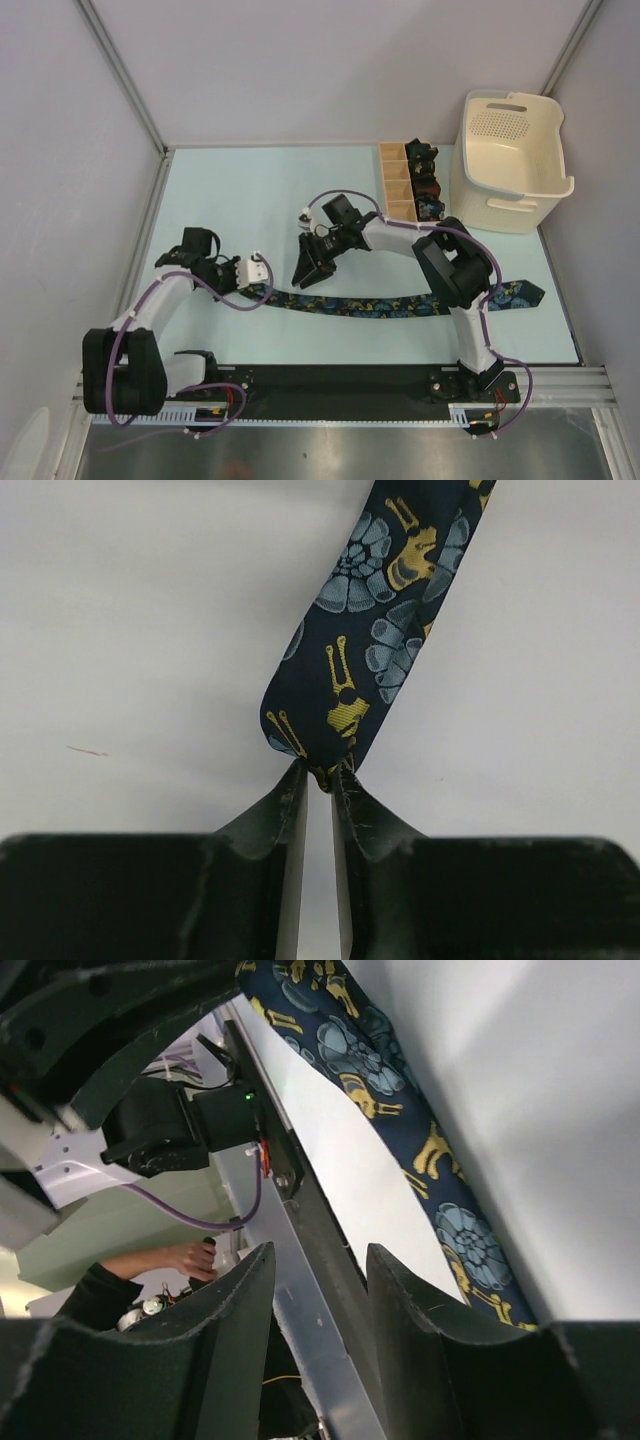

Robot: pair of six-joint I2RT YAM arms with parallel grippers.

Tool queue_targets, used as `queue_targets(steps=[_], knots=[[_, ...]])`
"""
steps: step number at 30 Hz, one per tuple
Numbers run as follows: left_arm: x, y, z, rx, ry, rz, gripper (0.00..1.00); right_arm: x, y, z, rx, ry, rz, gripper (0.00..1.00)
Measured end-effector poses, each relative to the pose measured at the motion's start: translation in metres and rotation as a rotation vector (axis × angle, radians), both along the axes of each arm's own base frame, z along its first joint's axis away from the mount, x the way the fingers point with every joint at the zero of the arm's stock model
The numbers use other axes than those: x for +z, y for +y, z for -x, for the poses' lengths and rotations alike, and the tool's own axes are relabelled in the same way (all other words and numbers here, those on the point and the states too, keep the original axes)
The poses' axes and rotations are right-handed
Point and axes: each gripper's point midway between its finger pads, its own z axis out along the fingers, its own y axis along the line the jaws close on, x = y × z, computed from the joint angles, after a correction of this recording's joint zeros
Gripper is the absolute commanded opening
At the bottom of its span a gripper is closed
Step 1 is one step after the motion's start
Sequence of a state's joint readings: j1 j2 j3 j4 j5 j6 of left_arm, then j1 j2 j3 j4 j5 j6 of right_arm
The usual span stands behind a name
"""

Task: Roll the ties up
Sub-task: Roll the tie at the center of the board.

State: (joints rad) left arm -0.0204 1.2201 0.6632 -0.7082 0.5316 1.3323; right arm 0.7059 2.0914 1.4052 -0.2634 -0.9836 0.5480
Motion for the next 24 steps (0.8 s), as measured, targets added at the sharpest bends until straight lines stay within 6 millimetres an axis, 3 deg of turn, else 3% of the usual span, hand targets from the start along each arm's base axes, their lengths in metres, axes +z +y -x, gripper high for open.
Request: queue_targets(steps=[8,17,24], knots=[[0.027,-0.037,0.009,-0.091,-0.081,0.044,0.15,0.009,0.004,0.001,-0.011,0.053,-0.03,0.56],[0.021,-0.078,0.022,-0.108,-0.011,0.062,0.14,-0.008,-0.01,0.012,-0.045,0.167,-0.001,0.56],[0.011,-0.094,0.025,-0.039,0.046,0.039,0.09,-0.008,-0.01,0.011,-0.075,0.21,-0.006,0.56]])
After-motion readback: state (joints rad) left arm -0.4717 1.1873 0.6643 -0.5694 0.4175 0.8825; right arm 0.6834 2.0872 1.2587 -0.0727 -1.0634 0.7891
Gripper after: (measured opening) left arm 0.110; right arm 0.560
